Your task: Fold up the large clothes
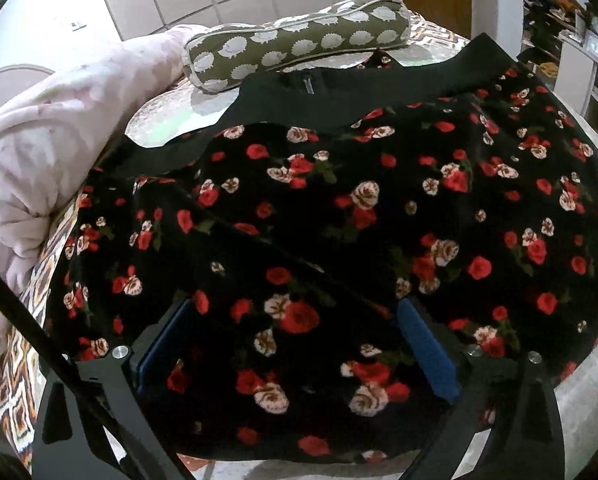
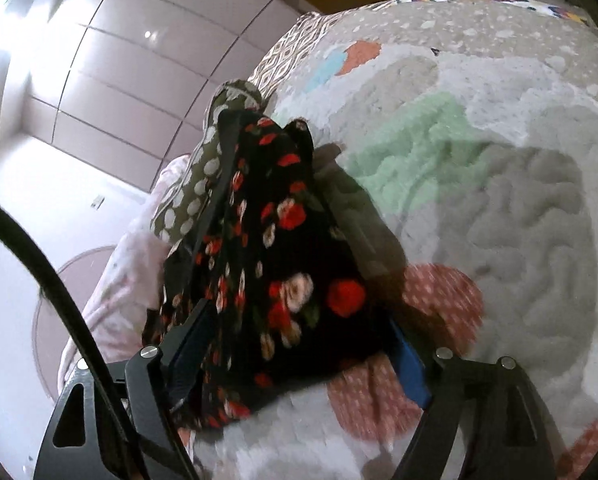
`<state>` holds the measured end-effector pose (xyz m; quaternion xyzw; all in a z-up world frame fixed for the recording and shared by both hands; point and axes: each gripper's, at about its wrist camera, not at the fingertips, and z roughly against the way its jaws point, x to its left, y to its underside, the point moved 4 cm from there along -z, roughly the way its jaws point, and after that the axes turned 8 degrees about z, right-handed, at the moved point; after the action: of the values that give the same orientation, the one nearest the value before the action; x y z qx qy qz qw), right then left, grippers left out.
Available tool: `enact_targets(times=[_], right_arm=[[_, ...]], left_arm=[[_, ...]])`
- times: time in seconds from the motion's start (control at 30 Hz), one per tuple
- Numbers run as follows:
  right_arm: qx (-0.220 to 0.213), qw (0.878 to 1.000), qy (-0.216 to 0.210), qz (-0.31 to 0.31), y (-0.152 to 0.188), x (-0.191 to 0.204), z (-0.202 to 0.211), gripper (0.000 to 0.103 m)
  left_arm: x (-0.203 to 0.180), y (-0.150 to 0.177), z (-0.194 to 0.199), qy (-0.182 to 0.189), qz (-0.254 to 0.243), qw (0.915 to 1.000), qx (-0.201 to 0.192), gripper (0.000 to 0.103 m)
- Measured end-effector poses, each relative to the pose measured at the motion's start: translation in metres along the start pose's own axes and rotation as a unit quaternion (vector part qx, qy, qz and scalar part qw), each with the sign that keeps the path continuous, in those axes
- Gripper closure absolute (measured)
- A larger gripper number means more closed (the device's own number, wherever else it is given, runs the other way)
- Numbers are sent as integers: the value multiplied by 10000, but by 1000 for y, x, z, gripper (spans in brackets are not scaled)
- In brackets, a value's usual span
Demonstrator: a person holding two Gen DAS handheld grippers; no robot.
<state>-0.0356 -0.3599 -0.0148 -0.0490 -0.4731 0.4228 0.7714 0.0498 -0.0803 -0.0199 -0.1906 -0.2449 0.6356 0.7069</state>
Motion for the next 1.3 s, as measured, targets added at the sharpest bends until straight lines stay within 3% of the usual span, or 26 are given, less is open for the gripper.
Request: enact_targets(times=[0.03,0.07,0.1,0.2,0.3,0.47,0.53,0.67,0.73,0.9,1.0,1.07,1.13,1.3], right_arm=[[-47,9999,97,28,-2,3,-5,19],[-67,9997,219,70,-4,5,-9,29],[-47,9995,306,119,-5,7,-12,48],[165,9984,509,206,-12,13,-23,69],[247,9950,727,643,-23,42,-16,76],[36,9784,820,1899,-32,149,-6,79],[1,9669,804,2421,-20,195,-12,80],[209,9235,748,3756,40,300,-58,82],[421,9069,677,4138,74,330,-88,85],[1225,8605,458,4924,175,369,-164,94],[1723,8460,275,5038,217,369,-196,96],[2067,8448,0,4936,233,367,-207,96],[2056,8484,-157,4876,233,368,-202,94],[1830,8802,-1020,4259,195,368,-137,90]], left_arm=[[-1,1,1,-25,1,10000,-26,2],[-2,1,2,-56,-4,10000,-58,2],[-3,1,2,-94,-10,9999,-101,2],[-1,0,8,60,-96,9999,-83,2],[23,-5,26,609,44,9981,78,16],[124,-3,70,849,951,9916,-210,16],[174,4,82,818,1394,9863,-321,16],[276,26,93,468,2225,9728,-452,16],[314,36,95,356,2480,9671,-449,16],[384,72,98,187,3041,9516,-410,16],[402,85,93,172,3189,9471,-311,16],[404,87,91,217,3204,9465,-305,16],[399,84,92,265,3171,9474,-337,16],[374,59,92,588,3022,9501,-503,16]])
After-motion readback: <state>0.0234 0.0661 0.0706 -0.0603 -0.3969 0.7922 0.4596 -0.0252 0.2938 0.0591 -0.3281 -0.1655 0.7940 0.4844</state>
